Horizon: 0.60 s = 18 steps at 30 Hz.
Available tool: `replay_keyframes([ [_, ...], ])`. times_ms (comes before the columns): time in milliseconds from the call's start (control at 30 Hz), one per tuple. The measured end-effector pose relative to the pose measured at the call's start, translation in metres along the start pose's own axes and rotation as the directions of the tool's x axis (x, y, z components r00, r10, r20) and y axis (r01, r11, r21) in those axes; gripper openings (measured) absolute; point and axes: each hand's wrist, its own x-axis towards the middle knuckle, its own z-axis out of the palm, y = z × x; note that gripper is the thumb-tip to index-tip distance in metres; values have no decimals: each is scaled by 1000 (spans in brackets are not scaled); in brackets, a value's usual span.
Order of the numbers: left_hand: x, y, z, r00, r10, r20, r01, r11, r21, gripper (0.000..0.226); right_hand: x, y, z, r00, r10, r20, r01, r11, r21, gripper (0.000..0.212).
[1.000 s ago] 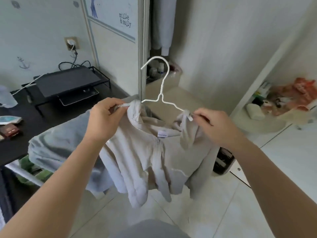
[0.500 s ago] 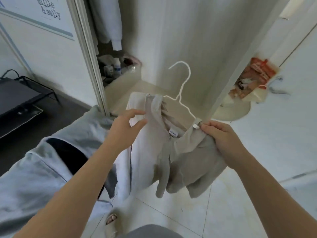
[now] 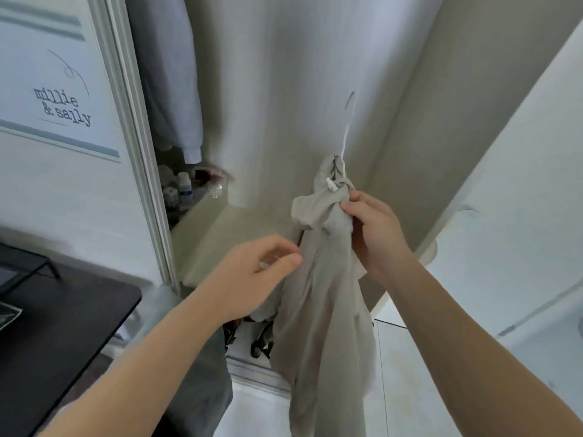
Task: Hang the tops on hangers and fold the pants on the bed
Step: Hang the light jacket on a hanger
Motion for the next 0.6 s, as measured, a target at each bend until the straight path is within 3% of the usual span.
replay_keyframes([
  [200,24,22,-46,997,82,-17,-81,997,14,44,44,-40,53,993,-84,83,82,996,31,10],
  [333,49,39,-76,987,145,-67,-140,987,76,56,78,-75,82,974,-201,107,197,979,50,26],
  [400,66,46,-92,974,184,-129,-167,977,134,50,98,-96,94,958,-261,118,257,965,49,27],
  [533,108,60,-126,931,273,-240,-207,941,267,14,138,-146,116,920,-375,115,374,927,31,30],
  [600,130,73,-143,902,326,-285,-221,913,344,15,158,-174,126,896,-425,130,424,905,36,30],
])
